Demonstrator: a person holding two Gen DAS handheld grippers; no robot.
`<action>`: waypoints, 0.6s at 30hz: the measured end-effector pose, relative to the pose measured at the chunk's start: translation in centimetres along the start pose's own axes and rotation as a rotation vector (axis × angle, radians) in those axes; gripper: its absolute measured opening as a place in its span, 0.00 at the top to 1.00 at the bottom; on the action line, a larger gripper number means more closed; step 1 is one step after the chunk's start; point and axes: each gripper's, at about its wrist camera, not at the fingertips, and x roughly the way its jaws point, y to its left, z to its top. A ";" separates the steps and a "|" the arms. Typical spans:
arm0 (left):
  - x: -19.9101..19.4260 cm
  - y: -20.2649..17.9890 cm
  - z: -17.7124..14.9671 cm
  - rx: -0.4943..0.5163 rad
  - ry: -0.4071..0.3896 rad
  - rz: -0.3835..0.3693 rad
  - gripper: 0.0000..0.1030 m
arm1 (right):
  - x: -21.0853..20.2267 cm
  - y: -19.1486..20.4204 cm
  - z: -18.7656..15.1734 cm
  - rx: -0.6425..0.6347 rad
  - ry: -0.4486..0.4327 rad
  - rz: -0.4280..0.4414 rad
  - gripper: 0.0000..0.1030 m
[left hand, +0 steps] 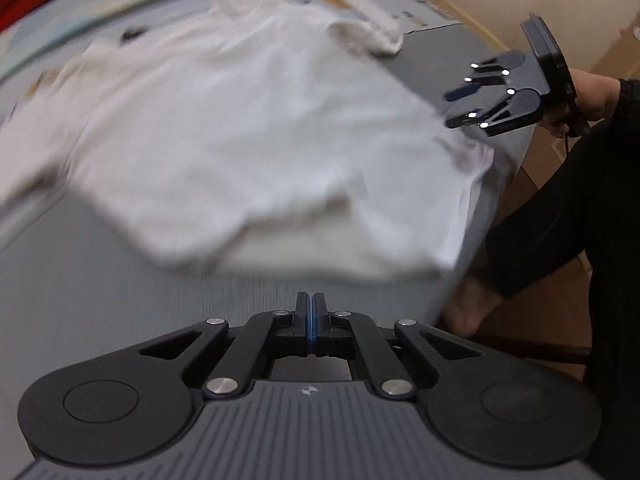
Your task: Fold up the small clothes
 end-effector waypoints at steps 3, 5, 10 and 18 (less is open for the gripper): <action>-1.0 0.1 -1.5 -0.083 -0.025 0.067 0.99 | 0.1 0.6 -2.4 -0.027 0.045 0.015 0.52; -0.8 0.4 -1.2 -0.129 -0.038 0.083 0.99 | -0.2 0.1 -3.5 -0.013 0.061 0.010 0.52; 0.7 -0.8 1.4 -0.081 -0.046 0.138 0.97 | -0.9 0.0 -4.4 0.031 0.058 0.010 0.52; 4.1 -2.4 8.0 -0.066 -0.132 0.162 0.92 | -0.8 1.7 -3.3 -0.055 0.025 0.070 0.52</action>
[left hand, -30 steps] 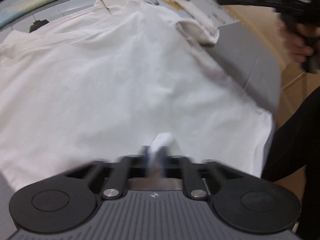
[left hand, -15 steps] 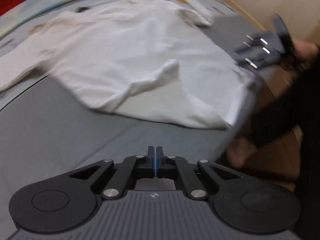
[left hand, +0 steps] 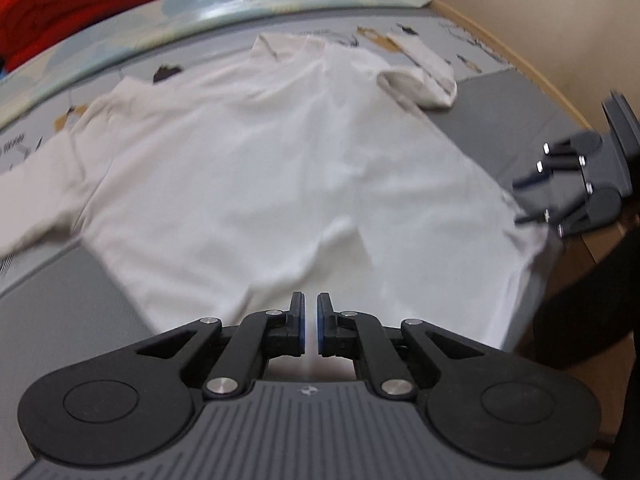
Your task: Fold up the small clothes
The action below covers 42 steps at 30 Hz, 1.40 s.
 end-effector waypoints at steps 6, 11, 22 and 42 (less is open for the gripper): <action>4.3 -1.0 3.0 0.035 0.037 0.016 0.60 | 1.9 -1.1 -1.3 0.003 0.092 0.012 0.52; 7.4 -2.7 4.3 0.100 0.086 0.014 0.59 | 2.9 -2.0 -2.4 0.018 0.151 0.039 0.52; 9.3 -3.6 4.0 0.182 0.162 0.016 0.93 | 3.3 -2.7 -2.2 0.055 0.171 0.074 0.52; -9.2 7.0 -12.2 -0.021 0.097 -0.142 0.88 | 3.2 -2.4 -2.5 0.064 0.159 0.048 0.52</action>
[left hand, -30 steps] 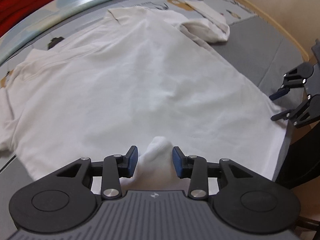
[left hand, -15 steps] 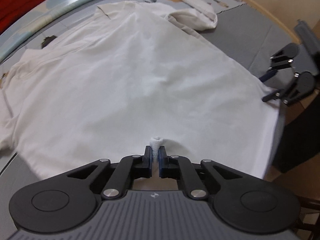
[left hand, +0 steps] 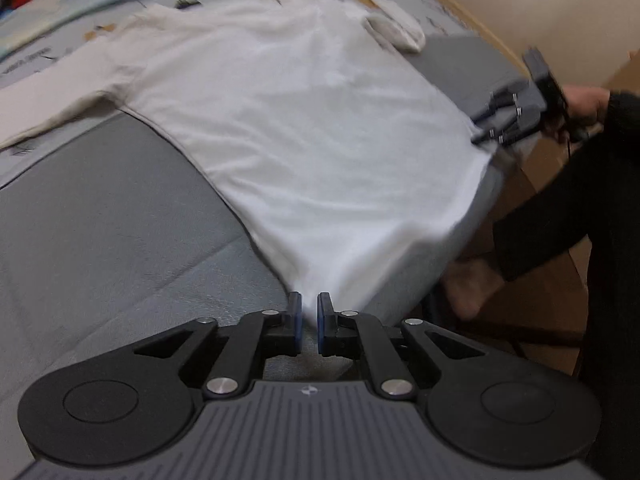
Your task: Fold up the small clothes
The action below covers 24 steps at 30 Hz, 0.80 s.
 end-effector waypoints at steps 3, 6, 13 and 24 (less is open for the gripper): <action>-0.4 0.5 0.8 -0.064 -0.042 0.025 0.77 | 0.0 0.0 0.3 0.002 0.008 0.001 0.52; 1.6 0.5 1.9 -0.076 0.003 0.073 0.76 | 0.0 0.0 0.6 0.004 0.018 0.000 0.52; 7.2 -1.1 2.4 0.039 0.179 0.099 0.70 | -0.3 -0.7 0.1 0.031 0.026 0.006 0.52; 9.4 -1.7 0.4 0.125 0.295 0.084 0.89 | -0.4 -1.0 -1.2 0.015 0.003 0.057 0.87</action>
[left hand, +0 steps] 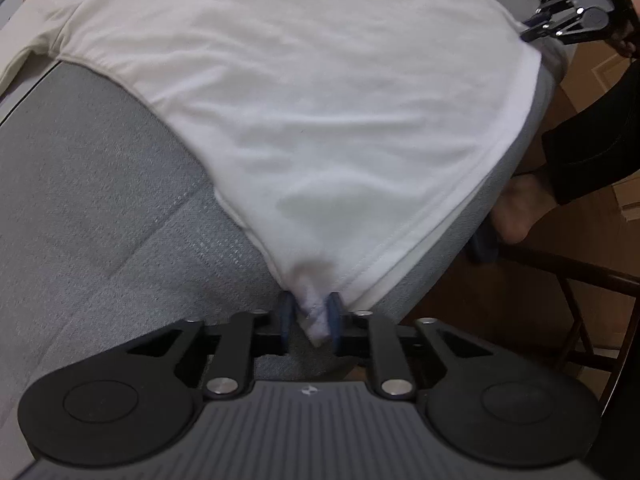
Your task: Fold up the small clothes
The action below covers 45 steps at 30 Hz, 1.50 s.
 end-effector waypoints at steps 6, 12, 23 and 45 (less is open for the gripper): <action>-0.7 0.1 -1.6 0.037 0.033 -0.005 0.94 | -0.6 0.7 -0.3 -0.024 -0.021 0.105 0.96; -2.2 1.3 -1.5 -0.010 -0.019 -0.032 0.92 | -0.2 0.7 -0.5 -0.031 0.012 0.104 0.93; -0.1 0.6 1.8 0.072 0.033 0.121 0.88 | -0.2 0.7 -0.7 -0.049 -0.005 0.071 0.78; -5.2 0.7 15.6 -0.120 -0.280 0.463 0.53 | -5.4 -17.2 4.7 0.647 -0.598 -0.390 0.73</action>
